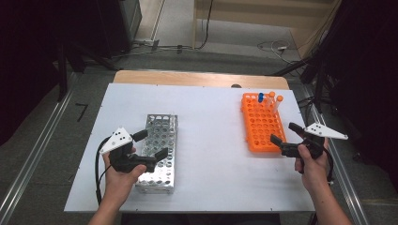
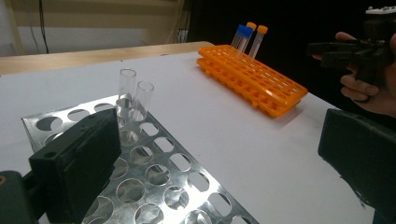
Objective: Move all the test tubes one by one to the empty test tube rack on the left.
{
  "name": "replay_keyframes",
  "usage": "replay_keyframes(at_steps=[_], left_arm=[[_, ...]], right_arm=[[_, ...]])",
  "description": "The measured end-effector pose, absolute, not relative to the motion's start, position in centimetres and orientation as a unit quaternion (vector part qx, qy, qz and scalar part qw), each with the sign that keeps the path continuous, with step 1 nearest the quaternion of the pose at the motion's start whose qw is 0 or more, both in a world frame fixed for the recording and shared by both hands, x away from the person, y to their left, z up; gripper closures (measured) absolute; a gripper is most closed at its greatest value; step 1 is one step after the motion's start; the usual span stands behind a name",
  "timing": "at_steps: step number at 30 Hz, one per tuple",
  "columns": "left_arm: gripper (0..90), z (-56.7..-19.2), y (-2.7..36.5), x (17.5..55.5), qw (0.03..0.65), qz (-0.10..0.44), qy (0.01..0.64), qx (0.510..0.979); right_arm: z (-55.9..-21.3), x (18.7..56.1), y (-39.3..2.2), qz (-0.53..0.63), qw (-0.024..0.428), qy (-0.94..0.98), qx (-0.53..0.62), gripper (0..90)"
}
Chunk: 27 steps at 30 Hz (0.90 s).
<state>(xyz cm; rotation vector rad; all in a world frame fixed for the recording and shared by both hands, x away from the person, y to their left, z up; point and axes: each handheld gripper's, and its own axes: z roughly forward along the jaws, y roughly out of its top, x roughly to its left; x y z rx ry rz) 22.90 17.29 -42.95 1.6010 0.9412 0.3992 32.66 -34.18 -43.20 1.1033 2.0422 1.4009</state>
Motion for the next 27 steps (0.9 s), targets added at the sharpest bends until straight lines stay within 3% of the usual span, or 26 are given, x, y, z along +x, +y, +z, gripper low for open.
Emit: replay_keyframes(at_steps=[22,27], left_arm=[[0.0,-43.4,17.3,23.1,0.578,0.167,0.410,0.686],[0.0,-43.5,17.3,23.2,0.578,0.166,0.412,0.684]], right_arm=[[-43.3,40.1,-35.5,0.488,0.215,0.725,0.437,3.8],[-43.7,41.7,-35.5,0.469,0.218,0.724,0.457,12.2]])
